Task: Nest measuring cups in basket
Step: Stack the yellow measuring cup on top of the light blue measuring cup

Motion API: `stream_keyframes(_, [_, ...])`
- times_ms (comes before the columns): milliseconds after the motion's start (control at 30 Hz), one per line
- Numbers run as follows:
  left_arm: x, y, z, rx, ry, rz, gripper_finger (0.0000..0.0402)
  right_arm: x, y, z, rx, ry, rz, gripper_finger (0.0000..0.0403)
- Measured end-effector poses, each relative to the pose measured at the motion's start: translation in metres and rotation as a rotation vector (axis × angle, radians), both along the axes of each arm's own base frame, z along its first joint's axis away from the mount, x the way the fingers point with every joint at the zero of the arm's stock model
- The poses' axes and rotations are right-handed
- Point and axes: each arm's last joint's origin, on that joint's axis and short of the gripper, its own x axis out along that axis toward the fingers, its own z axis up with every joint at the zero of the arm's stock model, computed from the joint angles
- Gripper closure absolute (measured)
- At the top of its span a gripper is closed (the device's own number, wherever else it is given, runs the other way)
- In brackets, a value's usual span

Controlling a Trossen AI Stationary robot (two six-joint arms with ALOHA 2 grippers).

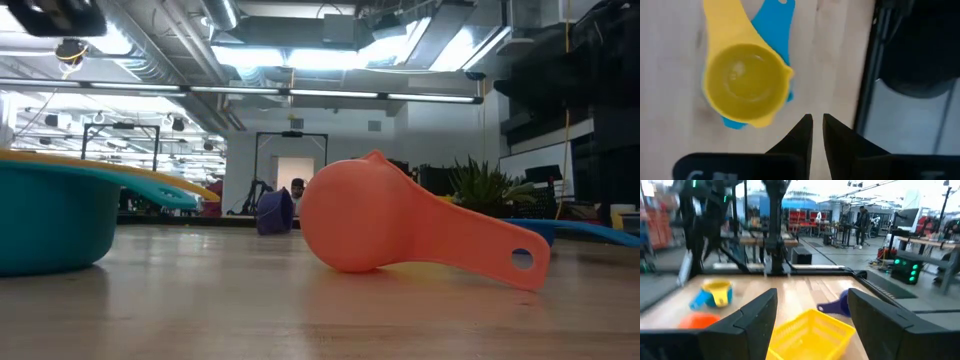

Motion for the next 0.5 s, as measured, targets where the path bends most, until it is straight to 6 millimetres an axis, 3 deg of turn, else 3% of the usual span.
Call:
stream_keyframes(133, [-0.003, -0.012, 0.002, -0.067, 0.002, 0.071, 0.0380, -0.002, 0.000, 0.012, 0.078, -0.135, 0.027, 0.0155])
stream_keyframes(300, [-0.008, -0.021, 0.003, -0.124, 0.034, 0.160, 0.0394, -0.009, 0.005, 0.037, -0.012, -0.245, 0.151, 0.0155])
stream_keyframes(500, [-0.012, -0.026, 0.003, -0.149, 0.068, 0.233, 0.0399, -0.006, 0.005, 0.066, -0.074, -0.239, 0.153, 0.0155])
